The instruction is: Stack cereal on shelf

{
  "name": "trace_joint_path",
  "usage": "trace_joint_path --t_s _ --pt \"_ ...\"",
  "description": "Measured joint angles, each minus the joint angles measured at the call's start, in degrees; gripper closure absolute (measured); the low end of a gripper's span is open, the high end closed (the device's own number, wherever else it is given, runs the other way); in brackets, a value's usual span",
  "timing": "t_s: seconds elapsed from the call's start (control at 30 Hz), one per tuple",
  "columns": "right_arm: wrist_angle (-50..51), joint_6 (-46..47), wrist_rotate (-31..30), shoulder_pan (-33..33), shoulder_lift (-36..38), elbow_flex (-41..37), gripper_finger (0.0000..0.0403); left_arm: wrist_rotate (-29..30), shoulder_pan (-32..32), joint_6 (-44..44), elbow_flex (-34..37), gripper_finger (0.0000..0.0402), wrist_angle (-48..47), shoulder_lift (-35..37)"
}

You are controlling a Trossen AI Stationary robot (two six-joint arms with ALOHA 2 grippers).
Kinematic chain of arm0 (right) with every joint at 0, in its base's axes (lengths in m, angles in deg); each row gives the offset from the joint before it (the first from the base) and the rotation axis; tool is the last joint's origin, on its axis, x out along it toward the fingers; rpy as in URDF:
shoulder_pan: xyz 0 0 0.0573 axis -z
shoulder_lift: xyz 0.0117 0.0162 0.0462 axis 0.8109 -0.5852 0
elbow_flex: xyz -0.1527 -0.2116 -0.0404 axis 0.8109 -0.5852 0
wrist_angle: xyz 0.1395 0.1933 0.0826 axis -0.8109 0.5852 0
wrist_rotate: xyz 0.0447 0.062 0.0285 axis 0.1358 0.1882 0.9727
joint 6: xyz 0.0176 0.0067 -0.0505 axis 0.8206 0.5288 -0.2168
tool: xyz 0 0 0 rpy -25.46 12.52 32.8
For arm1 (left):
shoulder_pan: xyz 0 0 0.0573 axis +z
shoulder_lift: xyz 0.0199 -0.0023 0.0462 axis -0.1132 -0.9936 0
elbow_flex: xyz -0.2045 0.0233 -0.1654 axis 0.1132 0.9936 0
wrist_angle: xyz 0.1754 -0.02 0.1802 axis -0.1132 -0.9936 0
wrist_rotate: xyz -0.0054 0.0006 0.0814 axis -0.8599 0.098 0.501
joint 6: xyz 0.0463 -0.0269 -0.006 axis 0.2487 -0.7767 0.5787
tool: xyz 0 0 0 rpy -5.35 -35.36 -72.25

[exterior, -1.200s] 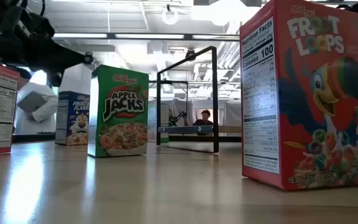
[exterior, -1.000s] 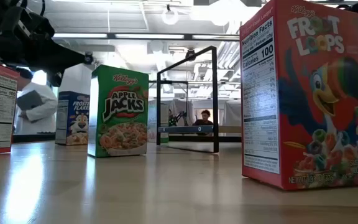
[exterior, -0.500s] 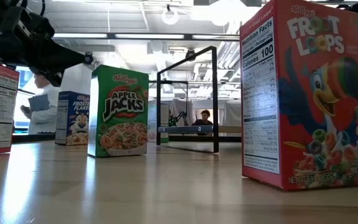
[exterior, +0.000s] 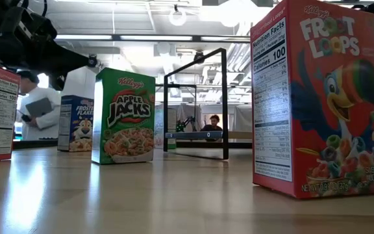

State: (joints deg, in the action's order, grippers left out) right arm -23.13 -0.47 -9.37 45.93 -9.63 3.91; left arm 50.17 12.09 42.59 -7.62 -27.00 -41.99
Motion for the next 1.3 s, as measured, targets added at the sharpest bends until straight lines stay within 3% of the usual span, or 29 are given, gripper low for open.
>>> trace_joint_path --t_s 0.7,1.03,1.17,1.3 --pt "0.0 0.0 0.0 0.0 0.0 0.0 0.0402 0.0 0.0 0.0 0.0 0.0398 0.0 0.0" --pt "0.0 -6.4 0.0 0.0 0.0 0.0 0.0402 0.0 0.0 0.0 0.0 0.0398 0.9 0.0" --pt "-0.4 2.9 3.7 0.0 0.0 0.0 0.0402 0.5 0.0 0.1 0.0 0.0398 2.8 0.0" --pt "-0.7 9.1 5.1 0.0 0.0 0.0 0.0402 4.8 0.0 2.2 0.0 0.0398 6.5 0.0"
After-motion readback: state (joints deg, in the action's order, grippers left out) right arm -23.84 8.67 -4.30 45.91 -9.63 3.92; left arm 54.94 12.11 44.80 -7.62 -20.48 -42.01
